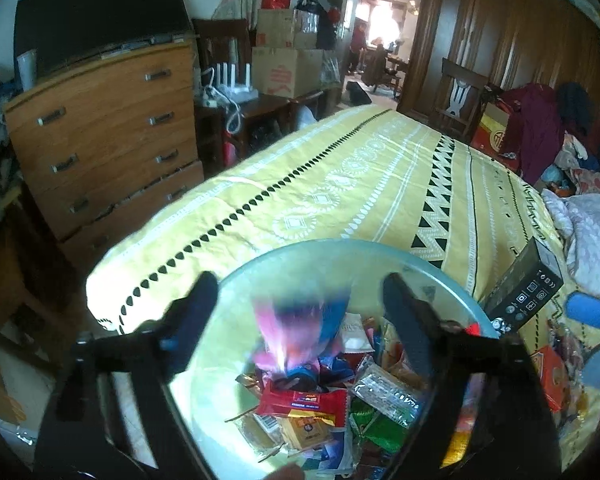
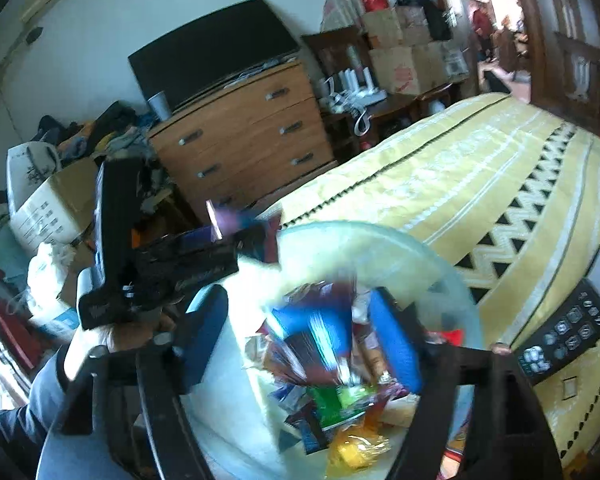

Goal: Organize snacks

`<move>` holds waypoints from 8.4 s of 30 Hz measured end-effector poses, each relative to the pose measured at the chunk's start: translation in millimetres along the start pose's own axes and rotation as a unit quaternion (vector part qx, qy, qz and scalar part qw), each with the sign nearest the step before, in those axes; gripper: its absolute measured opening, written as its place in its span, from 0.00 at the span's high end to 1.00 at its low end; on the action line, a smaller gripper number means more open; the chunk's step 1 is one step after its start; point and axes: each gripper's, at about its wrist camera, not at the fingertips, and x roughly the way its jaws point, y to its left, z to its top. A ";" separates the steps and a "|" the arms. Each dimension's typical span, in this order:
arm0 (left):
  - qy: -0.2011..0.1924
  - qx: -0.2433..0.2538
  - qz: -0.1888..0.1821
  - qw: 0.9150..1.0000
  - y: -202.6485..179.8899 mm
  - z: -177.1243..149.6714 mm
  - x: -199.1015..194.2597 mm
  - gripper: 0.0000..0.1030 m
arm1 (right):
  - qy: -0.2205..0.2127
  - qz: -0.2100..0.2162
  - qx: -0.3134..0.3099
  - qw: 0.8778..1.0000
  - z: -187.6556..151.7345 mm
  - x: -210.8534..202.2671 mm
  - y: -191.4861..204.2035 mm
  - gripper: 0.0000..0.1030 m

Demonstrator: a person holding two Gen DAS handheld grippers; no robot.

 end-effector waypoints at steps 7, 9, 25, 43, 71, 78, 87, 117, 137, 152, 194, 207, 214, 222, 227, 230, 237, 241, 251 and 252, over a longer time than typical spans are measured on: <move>-0.056 0.039 -0.013 0.998 -39.2 -13.4 -50.2 0.00 | -0.061 -0.025 0.007 0.998 -74.7 -84.1 -16.3 0.23; -0.081 0.061 -0.050 0.994 -66.6 -26.5 -74.9 0.00 | -0.069 -0.068 0.017 0.995 -123.7 -113.9 -30.0 0.22; 0.028 0.359 -0.291 0.886 -322.2 -208.5 -123.3 0.00 | 0.030 -0.260 0.228 0.938 -428.0 -231.6 -158.2 0.17; 0.150 0.373 -0.205 0.892 -388.1 -322.9 27.0 0.00 | 0.075 -0.331 0.243 0.909 -479.6 -249.0 -249.3 0.00; 0.121 0.330 -0.253 0.902 -369.8 -331.3 31.0 0.00 | 0.077 -0.338 0.243 0.906 -480.0 -247.4 -248.3 0.00; 0.119 0.330 -0.254 0.902 -369.7 -331.9 31.0 0.00 | 0.077 -0.339 0.242 0.906 -479.9 -247.2 -249.4 0.00; 0.120 0.330 -0.253 0.901 -368.8 -332.0 31.0 0.00 | 0.077 -0.339 0.243 0.906 -480.2 -246.8 -249.0 0.00; 0.147 0.325 -0.240 0.903 -369.2 -328.3 31.8 0.00 | 0.075 -0.339 0.244 0.906 -480.8 -247.2 -248.9 0.00; 0.179 0.353 -0.294 0.870 -412.8 -317.4 15.9 0.03 | 0.049 -0.315 0.262 0.911 -483.1 -256.9 -251.7 0.00; 0.125 0.311 -0.296 0.895 -377.5 -283.2 -8.6 0.41 | -0.030 -0.267 0.321 0.908 -483.8 -287.4 -249.7 0.03; -0.045 0.180 -0.278 0.942 -270.8 -115.7 -97.3 0.40 | -0.145 -0.238 0.180 0.943 -237.6 -291.6 -194.9 0.79; -0.090 0.060 -0.110 0.988 -111.3 -24.6 -62.3 0.40 | -0.120 -0.110 0.033 0.986 -58.6 -178.7 -94.5 0.79; -0.050 0.025 -0.054 0.997 -75.8 -22.2 -22.6 0.40 | -0.069 -0.050 -0.005 0.996 -20.1 -98.2 -44.4 0.78; -0.031 0.026 -0.027 0.999 -60.0 -30.5 -8.1 0.40 | -0.021 -0.016 -0.023 0.999 -9.6 -28.2 -17.3 0.78; -0.025 0.019 -0.024 0.999 -43.2 -30.1 -2.3 0.40 | -0.011 -0.010 -0.026 1.000 -9.1 -13.3 -12.2 0.78; -0.022 0.018 -0.023 0.999 -42.2 -30.2 -0.9 0.40 | -0.008 -0.008 -0.025 1.000 -10.0 -7.5 -13.0 0.78; -0.020 0.022 -0.026 0.999 -42.3 -29.6 0.7 0.40 | -0.006 -0.007 -0.022 1.000 -11.4 -4.4 -17.6 0.78; -0.019 0.021 -0.026 0.999 -43.2 -29.7 0.8 0.40 | -0.006 -0.007 -0.023 1.000 -11.1 -4.4 -16.9 0.78; -0.019 0.021 -0.026 0.999 -43.7 -30.1 0.9 0.40 | -0.006 -0.005 -0.025 1.000 -10.2 -5.3 -15.3 0.78; -0.019 0.021 -0.027 0.999 -43.5 -29.7 0.8 0.40 | -0.006 -0.005 -0.025 1.000 -10.3 -5.1 -15.5 0.78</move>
